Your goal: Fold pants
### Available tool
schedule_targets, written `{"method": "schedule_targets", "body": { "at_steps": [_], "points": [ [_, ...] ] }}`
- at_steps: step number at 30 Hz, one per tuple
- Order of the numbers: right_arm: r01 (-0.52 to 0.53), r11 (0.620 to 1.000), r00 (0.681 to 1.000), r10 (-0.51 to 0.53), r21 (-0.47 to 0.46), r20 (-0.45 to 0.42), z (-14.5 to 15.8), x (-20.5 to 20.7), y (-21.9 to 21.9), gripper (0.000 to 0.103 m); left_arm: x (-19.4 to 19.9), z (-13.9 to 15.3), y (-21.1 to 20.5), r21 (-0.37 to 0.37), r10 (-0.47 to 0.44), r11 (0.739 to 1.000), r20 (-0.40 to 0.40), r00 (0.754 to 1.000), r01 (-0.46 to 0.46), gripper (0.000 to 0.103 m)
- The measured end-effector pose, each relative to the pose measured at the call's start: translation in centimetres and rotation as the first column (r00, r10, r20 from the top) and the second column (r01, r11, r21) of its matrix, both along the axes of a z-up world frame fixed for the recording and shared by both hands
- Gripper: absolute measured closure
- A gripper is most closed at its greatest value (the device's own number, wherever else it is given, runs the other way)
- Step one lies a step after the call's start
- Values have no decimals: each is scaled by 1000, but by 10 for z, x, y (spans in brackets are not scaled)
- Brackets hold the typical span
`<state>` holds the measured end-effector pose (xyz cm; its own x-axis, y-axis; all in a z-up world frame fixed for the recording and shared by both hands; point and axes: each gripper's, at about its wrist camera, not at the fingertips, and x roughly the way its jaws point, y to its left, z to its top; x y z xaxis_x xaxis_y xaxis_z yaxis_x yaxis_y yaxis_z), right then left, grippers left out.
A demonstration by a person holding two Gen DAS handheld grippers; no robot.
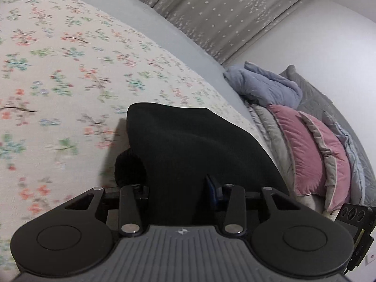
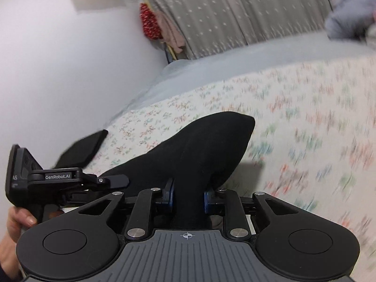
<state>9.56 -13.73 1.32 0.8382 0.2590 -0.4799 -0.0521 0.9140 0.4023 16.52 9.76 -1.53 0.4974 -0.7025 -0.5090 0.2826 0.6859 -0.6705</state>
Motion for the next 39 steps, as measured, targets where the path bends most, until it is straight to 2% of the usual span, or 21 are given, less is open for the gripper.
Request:
{"method": "schedule_targets", "body": {
  "at_steps": [4, 8, 11, 14, 16, 18, 19, 21, 24, 26, 29, 31, 34, 36, 37, 39],
  "points": [
    [-2, 996, 1000, 4, -84, 26, 18, -3, -22, 82, 6, 20, -35, -30, -20, 999, 78, 997, 23, 52],
    [36, 994, 998, -30, -102, 63, 34, -6, -59, 82, 5, 30, -74, -30, -46, 998, 109, 993, 50, 52],
    [46, 992, 997, -39, -116, 61, 38, -4, -88, 82, 8, 16, -111, 45, -54, 998, 104, 993, 50, 51],
    [47, 989, 999, -48, -137, 0, 18, 3, -115, 79, 9, -1, -142, 163, -43, 986, 139, 989, 20, 46],
    [66, 989, 993, -77, -136, -84, -11, 11, -130, 68, 4, 2, -152, 218, -46, 976, 188, 981, 4, 43],
    [119, 985, 976, -139, -126, -169, -39, 17, -142, 42, 6, 6, -151, 230, -42, 973, 174, 984, 1, 42],
    [147, 984, 972, -164, -105, -169, -42, 17, -148, 38, 9, 6, -147, 221, -38, 975, 155, 987, 3, 42],
    [181, 979, 967, -194, -91, -165, -35, 16, -155, 37, 14, 5, -140, 210, -34, 978, 131, 991, 6, 40],
    [179, 975, 965, -200, -130, -169, -26, 15, -156, 37, 10, 13, -140, 213, -14, 977, 131, 991, -14, 40],
    [168, 969, 968, -197, -181, -154, -19, 11, -152, 37, 2, 26, -137, 235, 11, 971, 174, 985, -53, 41],
    [135, 961, 984, -160, -242, -83, -2, -5, -141, 38, -15, 52, -135, 270, 35, 955, 298, 954, -120, 41],
    [106, 958, 992, -120, -267, -34, 8, -13, -129, 40, -30, 67, -138, 273, 17, 953, 374, 927, -128, 41],
    [58, 944, 998, -62, -324, 0, 17, -20, -110, 54, -53, 74, -155, 309, -51, 946, 438, 898, -97, 41],
    [28, 935, 999, -39, -353, -24, 16, -16, -99, 66, -66, 69, -171, 361, -101, 928, 472, 876, -87, 41],
    [13, 930, 999, -31, -368, -43, 13, -14, -94, 67, -70, 65, -179, 395, -127, 915, 477, 870, -83, 41],
    [-19, 917, 996, -19, -399, -90, 4, -9, -85, 67, -70, 51, -189, 451, -145, 889, 448, 882, -83, 41]
  ]
}}
